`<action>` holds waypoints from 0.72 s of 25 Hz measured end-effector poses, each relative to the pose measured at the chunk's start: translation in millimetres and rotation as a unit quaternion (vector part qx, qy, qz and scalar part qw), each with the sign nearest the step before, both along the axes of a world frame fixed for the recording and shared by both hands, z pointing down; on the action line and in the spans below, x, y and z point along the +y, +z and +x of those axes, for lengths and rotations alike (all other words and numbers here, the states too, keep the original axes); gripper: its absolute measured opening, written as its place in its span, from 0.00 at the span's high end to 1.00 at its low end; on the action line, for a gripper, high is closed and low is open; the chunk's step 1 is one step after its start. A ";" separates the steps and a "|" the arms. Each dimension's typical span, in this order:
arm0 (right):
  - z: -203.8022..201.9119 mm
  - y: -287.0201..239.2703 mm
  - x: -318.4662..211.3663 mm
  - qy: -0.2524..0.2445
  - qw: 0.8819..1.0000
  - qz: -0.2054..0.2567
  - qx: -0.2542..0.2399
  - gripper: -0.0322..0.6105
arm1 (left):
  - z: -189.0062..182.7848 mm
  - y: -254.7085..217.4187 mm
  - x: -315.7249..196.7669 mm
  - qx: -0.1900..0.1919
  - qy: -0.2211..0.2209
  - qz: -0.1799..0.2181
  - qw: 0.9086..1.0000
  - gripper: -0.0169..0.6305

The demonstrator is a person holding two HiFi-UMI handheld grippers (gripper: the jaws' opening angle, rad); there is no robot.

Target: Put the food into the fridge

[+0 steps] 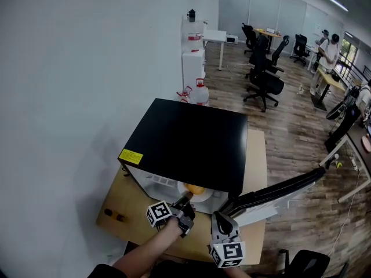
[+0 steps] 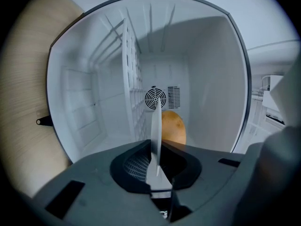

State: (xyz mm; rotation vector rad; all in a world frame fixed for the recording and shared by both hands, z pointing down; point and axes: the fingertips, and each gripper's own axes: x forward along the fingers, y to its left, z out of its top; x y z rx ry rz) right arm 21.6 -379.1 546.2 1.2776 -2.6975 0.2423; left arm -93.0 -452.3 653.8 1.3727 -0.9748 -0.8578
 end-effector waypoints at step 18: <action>5.5 13.8 1.0 0.070 0.997 -0.025 0.017 0.86 | 6.0 3.4 -26.7 -0.001 0.022 -0.030 0.999 0.91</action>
